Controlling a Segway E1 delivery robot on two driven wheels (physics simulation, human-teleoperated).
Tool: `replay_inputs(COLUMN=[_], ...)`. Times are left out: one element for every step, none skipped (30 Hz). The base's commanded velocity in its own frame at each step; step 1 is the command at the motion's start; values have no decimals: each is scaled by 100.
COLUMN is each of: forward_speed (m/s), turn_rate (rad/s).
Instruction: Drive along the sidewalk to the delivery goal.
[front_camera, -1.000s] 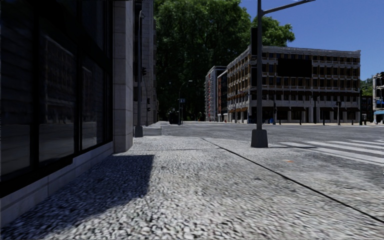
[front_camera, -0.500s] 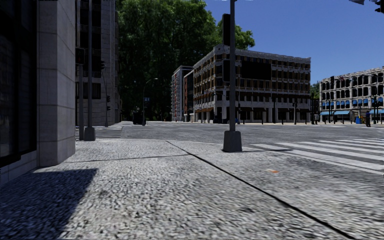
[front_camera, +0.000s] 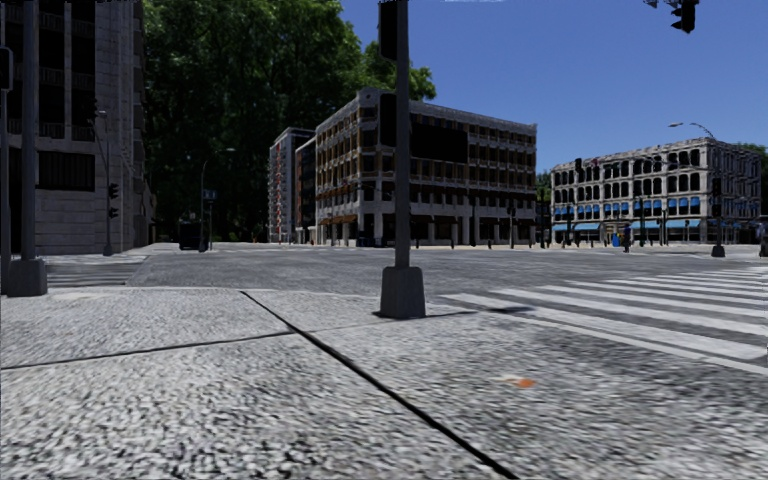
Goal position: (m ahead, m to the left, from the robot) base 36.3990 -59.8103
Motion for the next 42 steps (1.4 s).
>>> replay_inputs(forward_speed=[200,200,200,200,200,200,200,200,200,200,200,200,200,200,200,200,200,200,200,200,200,200,200,200,200,200,200,200,200,200,200,200,200,200,200,200,200,200,200,200,200,200], turn_rate=[-48,-48,-49,-49,-49,-49,-49,-56,-59,-59,-60,-60,-60,-60,-60,-60,-60,-60,-60,-60,-60,-60,-60,-60,-60,-60,-60,-60,-60,-60,-60,-60,-60,-60,-60,-60,-60,-60,-60,-60,-60,-60])
